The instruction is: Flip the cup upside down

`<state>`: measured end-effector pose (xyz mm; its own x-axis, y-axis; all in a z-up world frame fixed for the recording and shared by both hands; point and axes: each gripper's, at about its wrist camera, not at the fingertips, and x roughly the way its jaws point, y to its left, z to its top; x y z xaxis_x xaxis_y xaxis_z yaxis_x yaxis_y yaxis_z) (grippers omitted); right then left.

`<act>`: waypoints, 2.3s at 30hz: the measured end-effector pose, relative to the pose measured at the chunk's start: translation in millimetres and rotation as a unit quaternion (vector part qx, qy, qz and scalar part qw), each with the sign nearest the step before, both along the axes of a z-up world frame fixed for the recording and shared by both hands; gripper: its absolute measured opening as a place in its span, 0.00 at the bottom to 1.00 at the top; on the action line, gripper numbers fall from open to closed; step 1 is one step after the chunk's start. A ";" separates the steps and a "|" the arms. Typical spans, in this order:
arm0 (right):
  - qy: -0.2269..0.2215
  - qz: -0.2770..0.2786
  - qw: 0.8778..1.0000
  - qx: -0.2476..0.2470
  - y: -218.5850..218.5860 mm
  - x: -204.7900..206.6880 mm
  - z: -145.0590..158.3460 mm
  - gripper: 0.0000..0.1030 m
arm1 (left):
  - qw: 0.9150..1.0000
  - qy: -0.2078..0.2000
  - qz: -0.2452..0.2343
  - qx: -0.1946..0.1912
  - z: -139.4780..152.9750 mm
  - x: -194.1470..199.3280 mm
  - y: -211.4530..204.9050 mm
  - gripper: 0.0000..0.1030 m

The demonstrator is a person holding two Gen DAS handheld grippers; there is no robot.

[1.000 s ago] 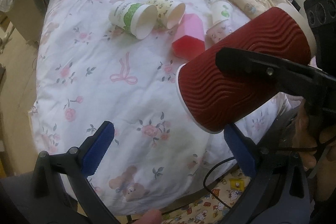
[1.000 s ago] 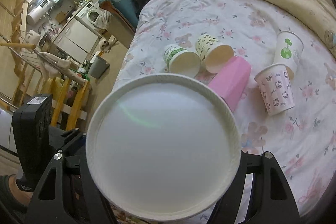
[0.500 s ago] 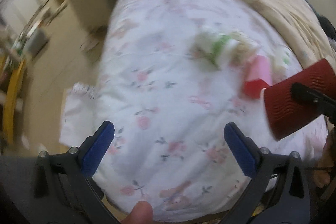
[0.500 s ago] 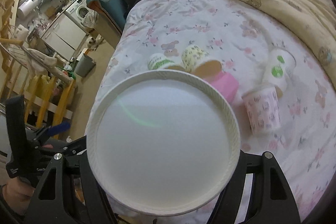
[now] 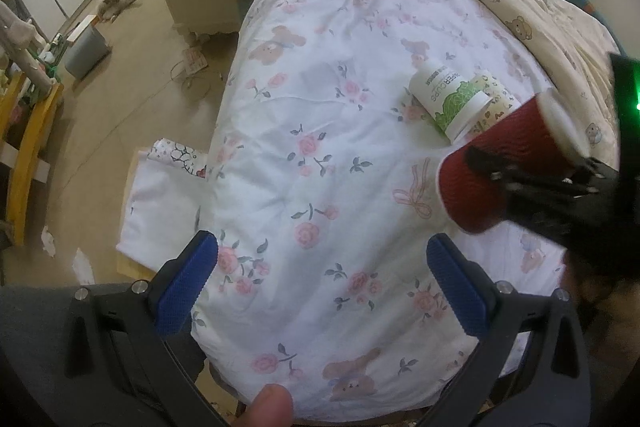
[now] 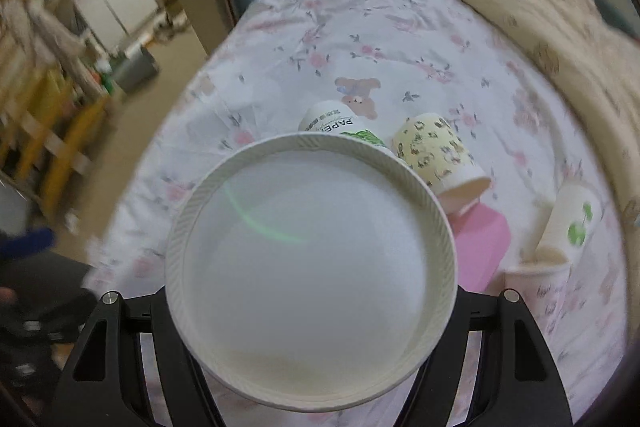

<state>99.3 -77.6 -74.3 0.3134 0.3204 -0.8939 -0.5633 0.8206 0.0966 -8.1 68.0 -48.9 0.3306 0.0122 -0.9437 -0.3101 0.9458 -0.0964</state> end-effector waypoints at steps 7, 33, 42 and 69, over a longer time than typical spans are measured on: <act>-0.046 0.018 0.998 -0.047 13.7 -7.4 -23.3 0.72 | 1.000 -0.001 -0.004 -0.001 1.5 0.5 -5.0 1.00; -0.022 -0.034 0.998 0.043 -37.7 -27.6 31.6 0.97 | 0.998 -0.053 -0.031 0.006 23.8 -4.4 -22.0 1.00; -0.044 -0.114 0.988 0.094 -105.7 -66.3 75.7 1.00 | 0.992 -0.111 -0.059 0.024 40.4 -10.9 -37.9 1.00; -0.097 -0.192 0.970 0.115 -136.0 -101.1 62.1 1.00 | 0.980 -0.163 -0.100 0.061 43.0 -19.8 -68.5 1.00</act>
<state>-1.7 -213.5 -12.2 0.6038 0.3298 -0.7257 -0.2456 0.9431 0.2242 -27.8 -0.6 -5.9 0.6214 0.0231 -0.7832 -0.0891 0.9952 -0.0413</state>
